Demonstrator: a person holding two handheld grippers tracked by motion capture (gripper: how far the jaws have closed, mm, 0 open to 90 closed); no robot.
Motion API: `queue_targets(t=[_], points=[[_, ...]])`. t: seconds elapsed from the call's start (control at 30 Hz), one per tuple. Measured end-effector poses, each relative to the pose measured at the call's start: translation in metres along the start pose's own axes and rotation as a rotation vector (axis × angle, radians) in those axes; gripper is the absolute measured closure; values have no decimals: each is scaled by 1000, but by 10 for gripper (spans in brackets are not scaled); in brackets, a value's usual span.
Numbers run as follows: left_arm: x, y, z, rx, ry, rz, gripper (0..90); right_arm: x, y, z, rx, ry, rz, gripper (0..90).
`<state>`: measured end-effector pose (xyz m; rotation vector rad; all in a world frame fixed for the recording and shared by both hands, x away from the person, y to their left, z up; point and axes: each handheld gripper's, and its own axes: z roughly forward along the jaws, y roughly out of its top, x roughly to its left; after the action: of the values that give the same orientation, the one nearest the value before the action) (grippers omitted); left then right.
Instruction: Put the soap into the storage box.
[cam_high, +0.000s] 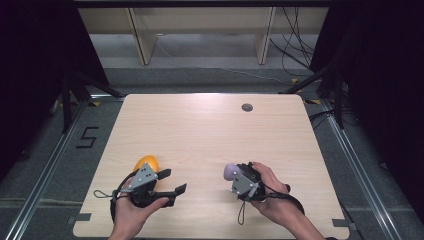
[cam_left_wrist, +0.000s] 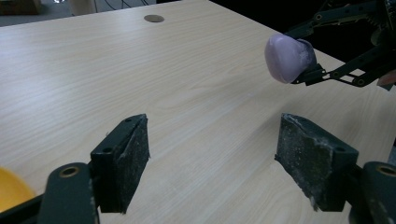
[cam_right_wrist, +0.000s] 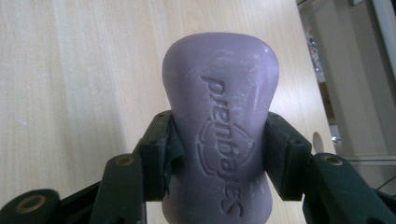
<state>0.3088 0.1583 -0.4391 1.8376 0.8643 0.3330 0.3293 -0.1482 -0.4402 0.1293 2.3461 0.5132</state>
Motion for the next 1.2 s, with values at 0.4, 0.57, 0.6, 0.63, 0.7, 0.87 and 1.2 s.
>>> queue_targets(t=[0.4, 0.57, 0.6, 0.63, 0.7, 0.87, 1.2], points=[[-19, 30, 32, 48, -85, 74, 272, -1, -1, 0, -20, -38, 6, 500], [-28, 36, 46, 69, -106, 125, 288, -2, 3, 0, -21, -31, 0, 500], [-29, 37, 48, 73, -112, 128, 292, -1, 4, 0, -19, -30, 2, 500], [-31, 38, 51, 77, -113, 118, 295, -1, 5, 0, -18, -27, 3, 500], [-31, 40, 55, 85, -126, 132, 318, 0, 7, -1, -24, -28, 1, 500], [-36, 45, 68, 107, -147, 64, 349, 0, 9, -1, -33, -35, -9, 500], [-39, 52, 87, 134, -200, 18, 382, 6, 12, 1, -57, -26, 24, 500]])
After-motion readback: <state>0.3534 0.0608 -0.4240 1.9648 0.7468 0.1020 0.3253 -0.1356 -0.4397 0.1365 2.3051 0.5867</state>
